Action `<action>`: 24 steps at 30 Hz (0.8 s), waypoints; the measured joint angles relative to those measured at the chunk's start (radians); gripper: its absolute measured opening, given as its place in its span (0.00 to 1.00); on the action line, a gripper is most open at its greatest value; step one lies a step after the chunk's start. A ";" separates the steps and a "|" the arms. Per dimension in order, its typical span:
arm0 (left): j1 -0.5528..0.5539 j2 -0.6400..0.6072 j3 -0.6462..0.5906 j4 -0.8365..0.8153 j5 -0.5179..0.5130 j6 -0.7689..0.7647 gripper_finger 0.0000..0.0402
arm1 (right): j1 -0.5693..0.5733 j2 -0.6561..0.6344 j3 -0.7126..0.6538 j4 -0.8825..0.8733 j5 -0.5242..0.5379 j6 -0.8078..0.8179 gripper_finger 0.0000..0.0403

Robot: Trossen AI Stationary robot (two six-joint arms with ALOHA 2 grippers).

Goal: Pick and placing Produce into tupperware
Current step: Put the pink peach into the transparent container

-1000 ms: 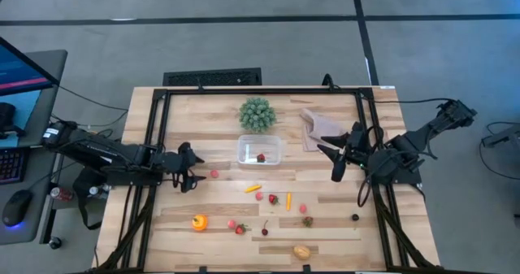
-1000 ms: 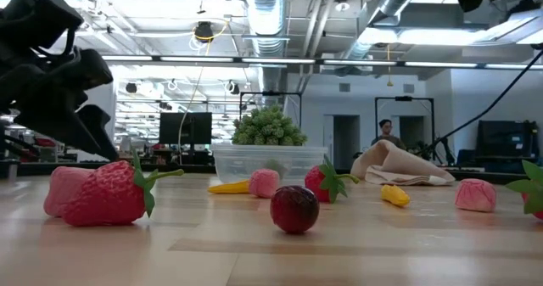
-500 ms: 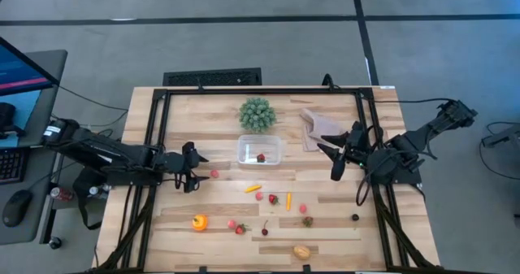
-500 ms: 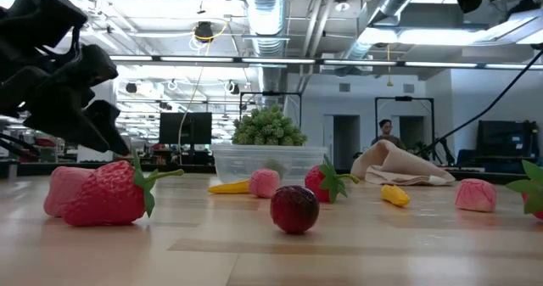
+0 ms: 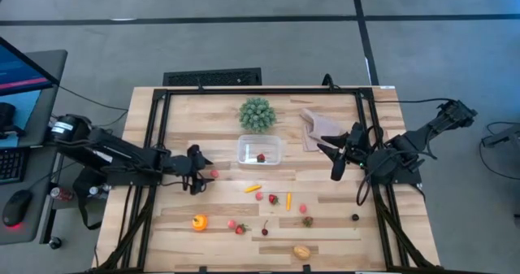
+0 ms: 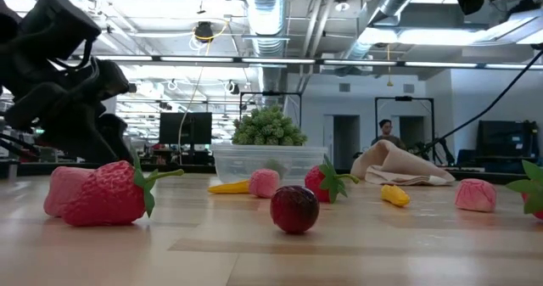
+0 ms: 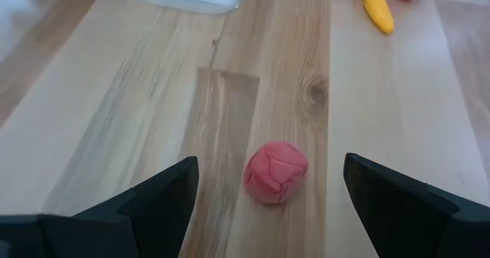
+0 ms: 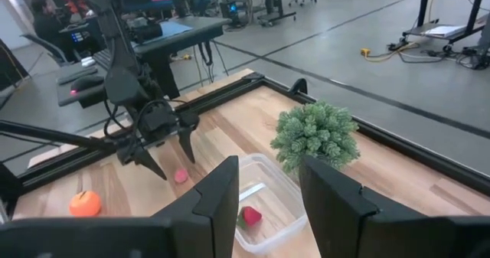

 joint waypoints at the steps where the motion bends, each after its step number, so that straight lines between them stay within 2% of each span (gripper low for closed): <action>1: 0.000 0.019 0.000 0.015 0.000 0.000 0.79 | 0.000 0.000 0.000 0.000 0.000 0.000 0.32; 9: 0.000 0.145 0.000 0.146 -0.001 -0.017 0.79 | 0.000 0.000 0.000 0.000 0.000 0.000 0.32; 16: 0.000 0.205 0.001 0.197 -0.012 -0.019 0.78 | 0.000 0.000 0.000 -0.014 0.000 0.000 0.32; 19: 0.000 0.211 0.002 0.199 -0.021 -0.023 0.73 | -0.002 0.000 0.000 -0.015 0.000 0.000 0.32; 24: 0.001 0.212 0.002 0.199 -0.030 -0.025 0.58 | -0.002 0.000 0.000 -0.022 0.000 -0.001 0.32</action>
